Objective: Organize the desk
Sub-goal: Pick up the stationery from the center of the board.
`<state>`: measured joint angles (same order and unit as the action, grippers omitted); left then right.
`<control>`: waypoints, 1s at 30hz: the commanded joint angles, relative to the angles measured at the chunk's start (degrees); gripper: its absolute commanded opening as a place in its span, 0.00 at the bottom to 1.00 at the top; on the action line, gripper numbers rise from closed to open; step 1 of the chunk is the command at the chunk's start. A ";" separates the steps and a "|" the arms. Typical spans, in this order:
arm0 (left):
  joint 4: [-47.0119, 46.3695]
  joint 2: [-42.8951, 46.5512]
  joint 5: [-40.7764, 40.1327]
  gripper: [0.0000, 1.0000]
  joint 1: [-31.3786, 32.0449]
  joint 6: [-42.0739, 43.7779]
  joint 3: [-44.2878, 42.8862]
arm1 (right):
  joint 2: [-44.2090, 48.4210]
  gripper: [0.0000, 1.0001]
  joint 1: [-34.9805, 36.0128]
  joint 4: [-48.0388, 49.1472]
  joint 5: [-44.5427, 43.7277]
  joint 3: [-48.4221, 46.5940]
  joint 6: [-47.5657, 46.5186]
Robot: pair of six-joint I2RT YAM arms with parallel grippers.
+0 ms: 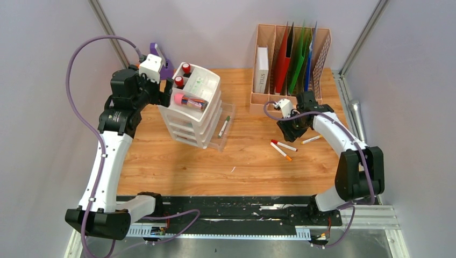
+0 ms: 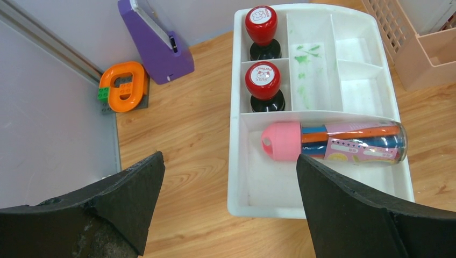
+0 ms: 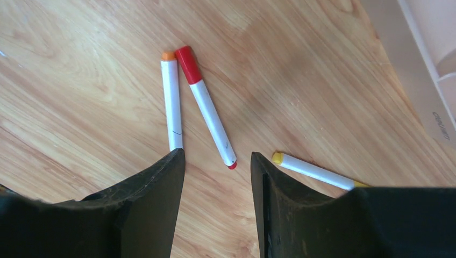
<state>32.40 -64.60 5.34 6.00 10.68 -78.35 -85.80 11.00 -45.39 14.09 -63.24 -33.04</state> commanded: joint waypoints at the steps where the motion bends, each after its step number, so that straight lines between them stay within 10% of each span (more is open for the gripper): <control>1: -0.30 1.73 0.66 1.00 -0.29 -0.38 -0.20 | -2.80 0.49 -1.07 -1.37 1.17 0.93 -7.11; 21: -0.10 2.20 0.54 1.00 -0.25 -0.37 0.18 | -10.86 0.41 -1.36 8.86 -0.69 6.69 -6.90; 30: -0.16 2.11 0.54 1.00 -0.26 -0.40 0.63 | -14.53 0.15 -1.38 9.71 0.57 3.25 -2.76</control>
<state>32.42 -63.70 5.50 6.00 10.66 -78.02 -97.17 9.69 -38.13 13.17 -57.98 -38.39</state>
